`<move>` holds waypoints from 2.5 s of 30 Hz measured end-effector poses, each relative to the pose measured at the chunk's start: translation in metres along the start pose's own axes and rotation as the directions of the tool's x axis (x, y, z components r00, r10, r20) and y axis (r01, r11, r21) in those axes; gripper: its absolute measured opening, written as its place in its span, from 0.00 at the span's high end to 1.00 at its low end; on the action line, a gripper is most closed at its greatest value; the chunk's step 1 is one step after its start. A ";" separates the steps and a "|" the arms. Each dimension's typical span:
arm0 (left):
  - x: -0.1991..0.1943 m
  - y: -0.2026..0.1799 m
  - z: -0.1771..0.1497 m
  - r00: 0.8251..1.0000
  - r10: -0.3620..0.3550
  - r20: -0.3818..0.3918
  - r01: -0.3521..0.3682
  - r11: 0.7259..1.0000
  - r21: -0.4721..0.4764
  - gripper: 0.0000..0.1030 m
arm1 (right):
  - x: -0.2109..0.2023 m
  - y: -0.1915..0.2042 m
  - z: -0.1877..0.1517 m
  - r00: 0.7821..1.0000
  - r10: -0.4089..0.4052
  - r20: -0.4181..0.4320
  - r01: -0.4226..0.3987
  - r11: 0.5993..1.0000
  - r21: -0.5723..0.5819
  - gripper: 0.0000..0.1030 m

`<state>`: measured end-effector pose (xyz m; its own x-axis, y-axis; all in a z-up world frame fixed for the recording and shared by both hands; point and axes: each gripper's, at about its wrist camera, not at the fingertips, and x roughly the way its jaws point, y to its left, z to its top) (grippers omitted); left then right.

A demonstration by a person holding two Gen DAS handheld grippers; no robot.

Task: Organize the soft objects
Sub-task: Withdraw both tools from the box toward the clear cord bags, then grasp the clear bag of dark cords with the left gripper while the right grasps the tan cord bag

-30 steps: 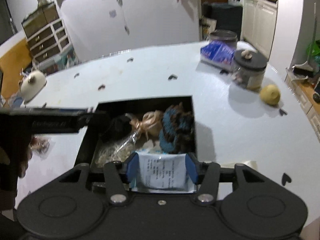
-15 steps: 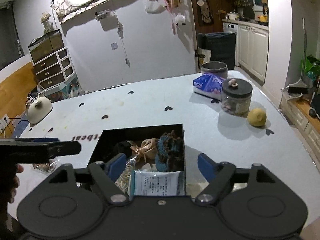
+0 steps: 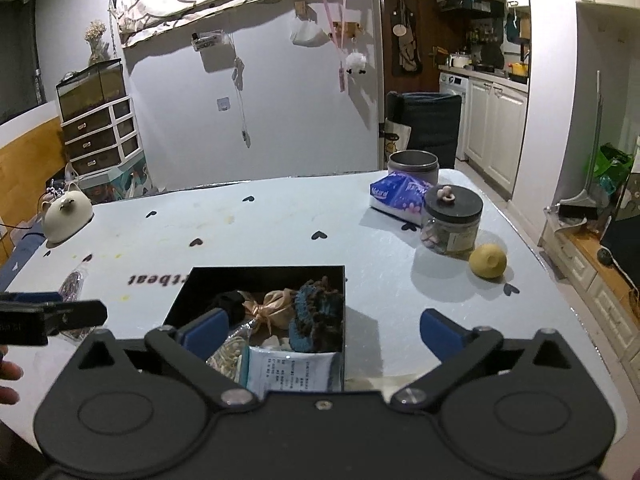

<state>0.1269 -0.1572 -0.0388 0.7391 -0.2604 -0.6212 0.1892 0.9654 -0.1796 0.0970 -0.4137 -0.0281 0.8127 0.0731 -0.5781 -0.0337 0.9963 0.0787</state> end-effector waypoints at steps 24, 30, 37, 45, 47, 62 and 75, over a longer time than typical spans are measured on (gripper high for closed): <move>-0.035 0.106 0.005 0.998 0.060 0.024 -0.059 0.997 -0.048 0.00 | 0.016 0.113 0.005 0.999 0.036 -0.020 -0.036 0.999 0.007 0.00; -0.042 0.156 0.012 0.997 0.072 0.026 -0.071 0.996 -0.053 0.00 | 0.030 0.163 0.008 0.998 0.053 -0.023 -0.053 0.999 0.004 0.00; -0.048 0.214 0.017 0.995 0.094 0.024 -0.093 0.994 -0.051 0.00 | 0.052 0.217 0.007 0.997 0.069 -0.034 -0.069 0.998 0.008 0.00; -0.054 0.265 0.022 0.993 0.119 0.024 -0.117 0.992 -0.048 0.00 | 0.097 0.276 -0.002 0.991 0.092 -0.101 -0.096 0.995 -0.036 0.00; -0.055 0.275 0.022 0.992 0.127 0.017 -0.126 0.991 -0.054 0.00 | 0.113 0.293 -0.005 0.984 0.107 -0.139 -0.118 0.990 -0.073 0.00; -0.045 0.317 0.026 0.984 0.175 -0.034 -0.178 0.980 -0.087 0.00 | 0.215 0.354 -0.041 0.943 -0.044 -0.328 -0.086 0.925 -0.371 0.00; 0.048 0.330 0.052 0.980 0.147 -0.134 -0.154 0.987 -0.051 0.00 | 0.210 0.327 0.017 0.947 0.086 -0.309 -0.135 0.981 -0.139 0.00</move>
<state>0.2584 0.1494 -0.0881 0.6657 -0.1158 -0.7372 0.0394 0.9920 -0.1203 0.2665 -0.0734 -0.1098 0.5870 0.1691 -0.7917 -0.2232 0.9738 0.0425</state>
